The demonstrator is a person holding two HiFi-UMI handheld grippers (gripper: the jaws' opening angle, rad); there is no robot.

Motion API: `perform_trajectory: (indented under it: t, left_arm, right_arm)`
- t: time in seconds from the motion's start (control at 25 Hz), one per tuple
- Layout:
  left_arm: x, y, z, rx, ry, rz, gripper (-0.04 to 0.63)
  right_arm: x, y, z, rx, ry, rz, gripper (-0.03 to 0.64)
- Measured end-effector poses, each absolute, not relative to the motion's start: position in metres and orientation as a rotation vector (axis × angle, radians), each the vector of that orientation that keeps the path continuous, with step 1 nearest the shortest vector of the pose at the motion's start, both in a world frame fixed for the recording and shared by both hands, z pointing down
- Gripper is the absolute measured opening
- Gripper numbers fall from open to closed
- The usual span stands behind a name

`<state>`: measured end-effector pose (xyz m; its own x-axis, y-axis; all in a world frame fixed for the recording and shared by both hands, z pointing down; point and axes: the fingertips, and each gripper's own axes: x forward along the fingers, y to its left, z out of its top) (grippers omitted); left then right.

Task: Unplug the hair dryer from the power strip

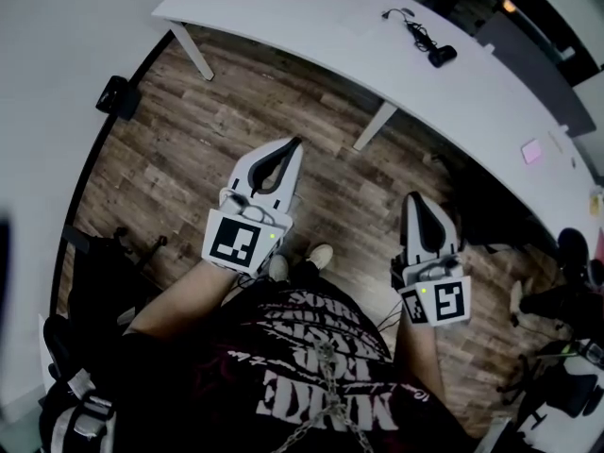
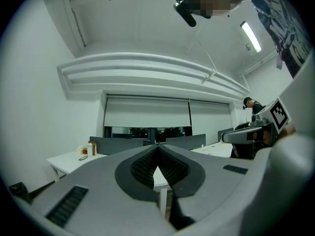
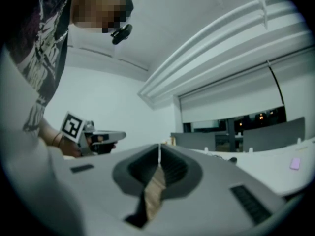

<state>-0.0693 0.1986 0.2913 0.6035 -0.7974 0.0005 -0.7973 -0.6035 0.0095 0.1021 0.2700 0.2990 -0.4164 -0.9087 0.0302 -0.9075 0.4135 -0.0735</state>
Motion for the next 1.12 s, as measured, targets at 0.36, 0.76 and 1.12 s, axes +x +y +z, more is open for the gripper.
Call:
perform_trajectory:
  t: [0.36, 0.76, 1.12]
  left_arm:
    - [-0.036, 0.166, 0.274, 2.832, -1.432, -0.028, 0.026]
    - [-0.023, 0.159, 0.259, 2.828, -1.480, -0.075, 0.026]
    - [-0.033, 0.142, 0.263, 2.830, -1.458, -0.044, 0.026]
  right_arm:
    - [0.131, 0.239, 0.290, -1.603, 2.663, -0.081, 0.035]
    - [0.142, 0.224, 0.290, -1.592, 2.685, -0.039, 0.035]
    - [0.136, 0.201, 0.295, -1.605, 2.660, -0.099, 0.035]
